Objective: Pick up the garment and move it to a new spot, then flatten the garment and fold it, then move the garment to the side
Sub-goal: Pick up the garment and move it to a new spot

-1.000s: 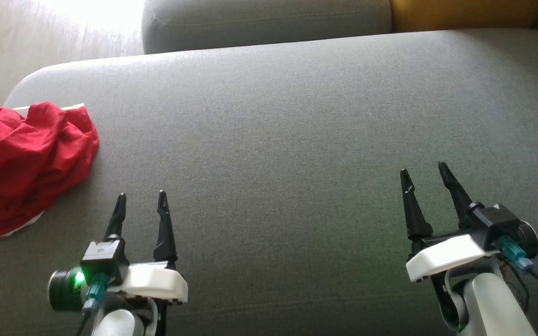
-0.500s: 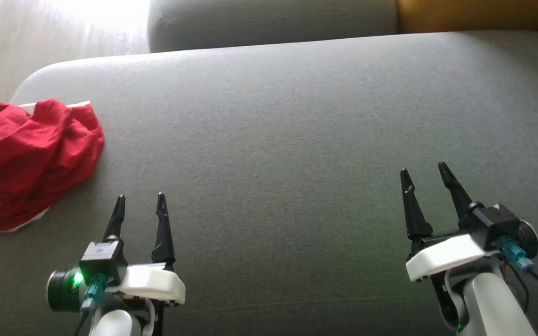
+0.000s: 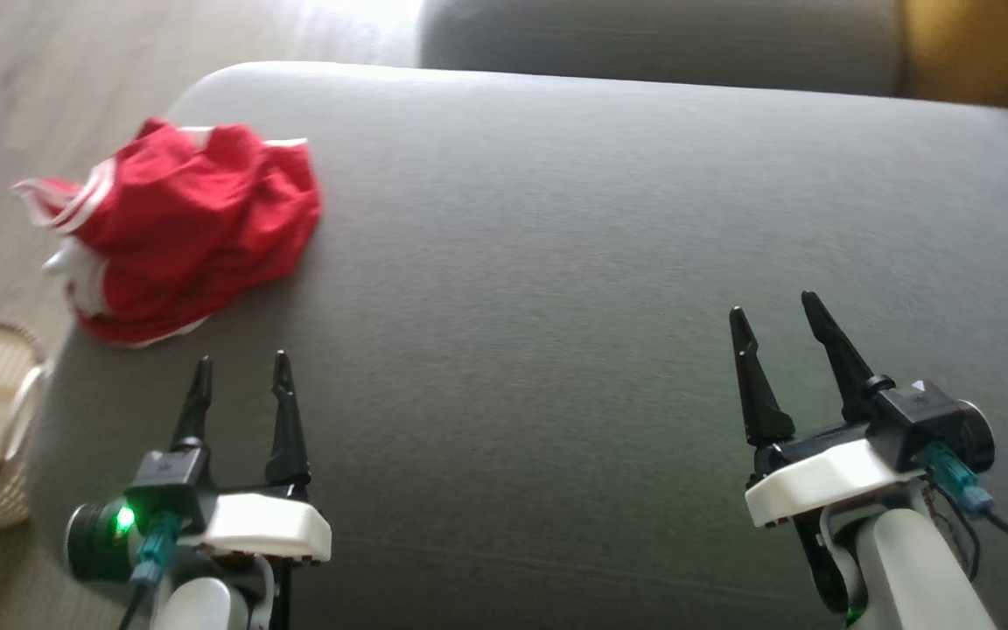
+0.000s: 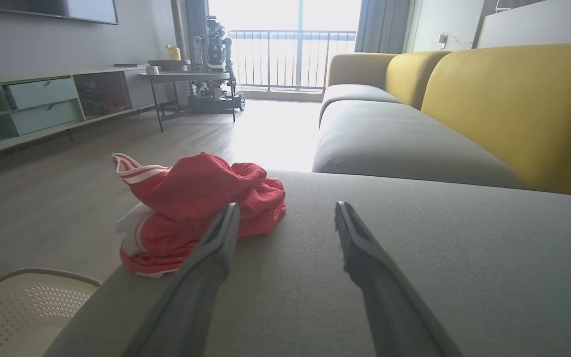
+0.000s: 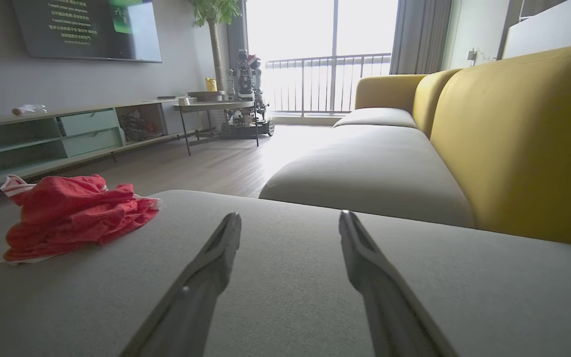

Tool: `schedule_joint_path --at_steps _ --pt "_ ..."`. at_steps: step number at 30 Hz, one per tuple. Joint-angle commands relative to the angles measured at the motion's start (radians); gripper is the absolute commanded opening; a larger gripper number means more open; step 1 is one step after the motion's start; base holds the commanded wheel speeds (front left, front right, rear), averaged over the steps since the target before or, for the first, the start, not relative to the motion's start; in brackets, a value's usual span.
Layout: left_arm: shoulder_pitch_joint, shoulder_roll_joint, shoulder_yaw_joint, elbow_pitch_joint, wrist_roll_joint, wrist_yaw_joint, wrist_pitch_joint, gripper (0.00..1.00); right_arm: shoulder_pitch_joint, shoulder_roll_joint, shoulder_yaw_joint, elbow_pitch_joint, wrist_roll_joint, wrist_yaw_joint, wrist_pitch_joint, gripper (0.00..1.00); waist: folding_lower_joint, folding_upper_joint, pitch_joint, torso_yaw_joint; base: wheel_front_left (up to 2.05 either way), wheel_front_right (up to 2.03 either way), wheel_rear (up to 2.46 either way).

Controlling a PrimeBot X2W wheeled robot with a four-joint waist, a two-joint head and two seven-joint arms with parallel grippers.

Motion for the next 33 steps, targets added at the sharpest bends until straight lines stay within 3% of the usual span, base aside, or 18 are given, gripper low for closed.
schedule_joint_path --at_steps 1,17,33 --pt "-0.012 -0.001 0.050 -0.041 0.014 -0.006 -0.012 1.00 -0.017 -0.010 0.033 -0.038 0.009 0.000 -0.006 1.00 0.0000 -0.0001 -0.001 0.073 0.00 0.00 0.00" --pt "0.031 -0.001 0.093 -0.042 0.024 -0.017 -0.012 1.00 0.009 -0.010 0.104 -0.027 0.030 0.000 -0.006 1.00 0.0000 -0.0001 -0.034 0.283 0.00 0.00 0.00" --pt "0.068 -0.002 0.133 -0.087 0.005 0.015 -0.012 1.00 -0.046 -0.010 0.172 0.008 0.024 0.000 -0.006 1.00 0.0000 -0.0001 -0.007 0.306 0.00 0.00 0.00"
